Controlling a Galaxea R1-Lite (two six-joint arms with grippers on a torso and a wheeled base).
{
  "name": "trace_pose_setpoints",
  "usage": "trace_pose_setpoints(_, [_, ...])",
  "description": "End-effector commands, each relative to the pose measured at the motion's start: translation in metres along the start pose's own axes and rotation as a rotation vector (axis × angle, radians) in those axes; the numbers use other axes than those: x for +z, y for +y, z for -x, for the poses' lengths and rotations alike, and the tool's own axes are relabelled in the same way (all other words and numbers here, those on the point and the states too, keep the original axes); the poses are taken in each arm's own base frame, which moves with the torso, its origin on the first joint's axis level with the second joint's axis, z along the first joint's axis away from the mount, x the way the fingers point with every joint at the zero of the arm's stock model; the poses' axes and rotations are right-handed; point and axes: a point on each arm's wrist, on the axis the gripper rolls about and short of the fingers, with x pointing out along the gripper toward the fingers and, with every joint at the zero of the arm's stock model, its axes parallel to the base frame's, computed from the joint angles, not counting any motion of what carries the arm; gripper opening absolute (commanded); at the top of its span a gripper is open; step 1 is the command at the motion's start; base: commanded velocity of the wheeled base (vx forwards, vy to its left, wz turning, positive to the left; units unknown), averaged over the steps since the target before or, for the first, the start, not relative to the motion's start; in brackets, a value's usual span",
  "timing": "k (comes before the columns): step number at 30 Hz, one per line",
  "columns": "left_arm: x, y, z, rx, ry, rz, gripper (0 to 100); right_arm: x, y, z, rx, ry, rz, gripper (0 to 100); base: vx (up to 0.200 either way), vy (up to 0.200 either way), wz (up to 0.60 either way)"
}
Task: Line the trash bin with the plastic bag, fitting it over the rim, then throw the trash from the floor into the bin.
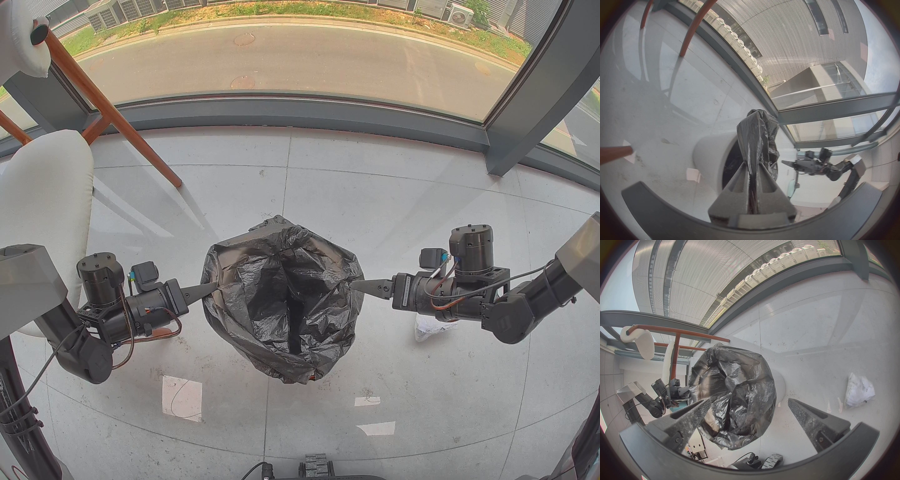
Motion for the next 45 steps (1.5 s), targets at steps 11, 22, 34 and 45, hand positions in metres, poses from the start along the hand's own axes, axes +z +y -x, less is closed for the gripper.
trace_pose_setpoints(11, [-0.003,0.005,0.012,0.175,-0.017,-0.129,0,-0.004,0.014,0.034,0.007,-0.015,0.01,100,0.0,0.0,0.0])
trace_pose_setpoints(22, [-0.018,0.002,0.014,0.236,0.016,-0.123,100,-0.011,0.015,0.04,0.003,0.0,0.007,100,0.0,0.0,0.0])
trace_pose_setpoints(34, [-0.023,-0.023,0.018,0.262,0.088,-0.201,100,-0.02,0.012,0.051,-0.013,0.02,-0.003,100,0.0,0.0,0.0])
trace_pose_setpoints(45, [-0.025,-0.042,-0.006,0.284,0.197,-0.184,100,-0.02,0.014,0.051,-0.01,0.018,0.0,100,0.0,0.0,0.0])
